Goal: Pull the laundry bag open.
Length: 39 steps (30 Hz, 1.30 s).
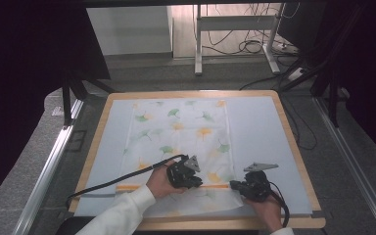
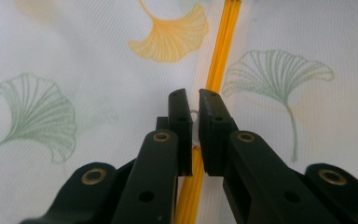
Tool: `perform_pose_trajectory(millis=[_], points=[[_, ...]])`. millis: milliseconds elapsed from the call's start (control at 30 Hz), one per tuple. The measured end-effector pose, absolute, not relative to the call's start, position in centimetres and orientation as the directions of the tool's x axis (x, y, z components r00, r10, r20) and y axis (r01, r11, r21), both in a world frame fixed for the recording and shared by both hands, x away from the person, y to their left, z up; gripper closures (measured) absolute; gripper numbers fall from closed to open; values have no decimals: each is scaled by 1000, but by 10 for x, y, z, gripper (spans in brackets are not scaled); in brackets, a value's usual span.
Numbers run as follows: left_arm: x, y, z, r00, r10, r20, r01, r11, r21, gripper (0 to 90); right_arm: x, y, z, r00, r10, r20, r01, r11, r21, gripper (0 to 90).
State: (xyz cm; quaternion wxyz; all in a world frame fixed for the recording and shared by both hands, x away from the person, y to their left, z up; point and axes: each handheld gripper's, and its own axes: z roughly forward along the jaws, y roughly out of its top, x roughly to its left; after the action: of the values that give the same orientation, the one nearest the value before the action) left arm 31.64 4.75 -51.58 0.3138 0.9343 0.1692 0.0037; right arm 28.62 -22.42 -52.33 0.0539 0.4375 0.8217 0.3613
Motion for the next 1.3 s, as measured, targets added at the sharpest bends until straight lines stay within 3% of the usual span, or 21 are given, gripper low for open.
perform_pose_trajectory(millis=[1300], points=[[307,94,-518,914,390,-110,379,-724,576,852,286,-224,-524,-613,757,226,676,355,646,898]])
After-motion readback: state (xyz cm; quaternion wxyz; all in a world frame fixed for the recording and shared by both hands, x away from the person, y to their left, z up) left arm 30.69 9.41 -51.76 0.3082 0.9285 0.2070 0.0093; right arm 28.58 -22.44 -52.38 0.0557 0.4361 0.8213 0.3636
